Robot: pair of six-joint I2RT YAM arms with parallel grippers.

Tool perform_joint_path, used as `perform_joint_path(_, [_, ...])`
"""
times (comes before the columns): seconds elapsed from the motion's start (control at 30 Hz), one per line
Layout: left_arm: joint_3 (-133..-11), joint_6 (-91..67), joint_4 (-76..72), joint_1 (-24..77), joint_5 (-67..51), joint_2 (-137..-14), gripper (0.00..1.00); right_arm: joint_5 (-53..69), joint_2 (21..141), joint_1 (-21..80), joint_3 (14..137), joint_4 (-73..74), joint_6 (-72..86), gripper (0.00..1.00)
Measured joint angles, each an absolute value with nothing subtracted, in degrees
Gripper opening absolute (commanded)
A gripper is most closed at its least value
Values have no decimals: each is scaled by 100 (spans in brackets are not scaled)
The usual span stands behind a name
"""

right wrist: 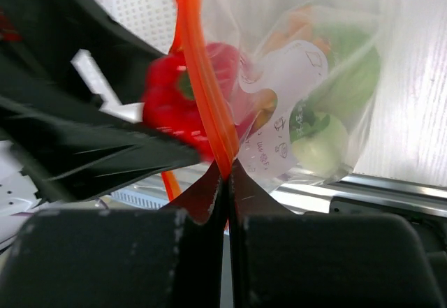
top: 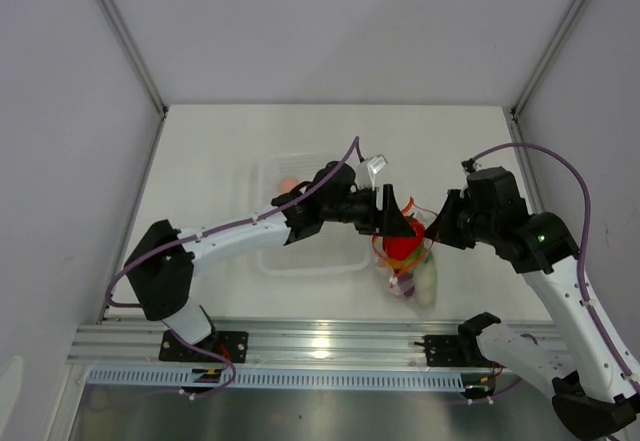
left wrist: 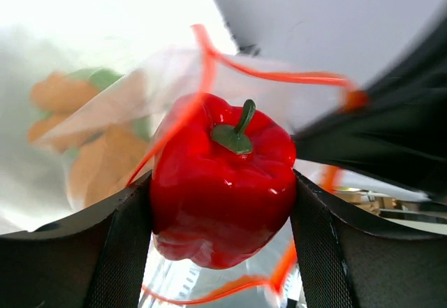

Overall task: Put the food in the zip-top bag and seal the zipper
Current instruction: Place the fake vegetable in the zipper food storage bag.

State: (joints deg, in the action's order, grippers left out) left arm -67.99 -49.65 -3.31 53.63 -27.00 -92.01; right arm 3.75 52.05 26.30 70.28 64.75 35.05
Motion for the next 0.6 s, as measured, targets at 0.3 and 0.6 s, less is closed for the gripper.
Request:
perform_joint_path(0.3, [-7474,-4375,1328,5782,-1708,-9539,63,397,5223,2630,7166,6440,3557,0])
perform_joint_path(0.6, [-7463,-3889,1605,5833,-996,-8700,99,344,5216,2630,7166,6445,3555,0])
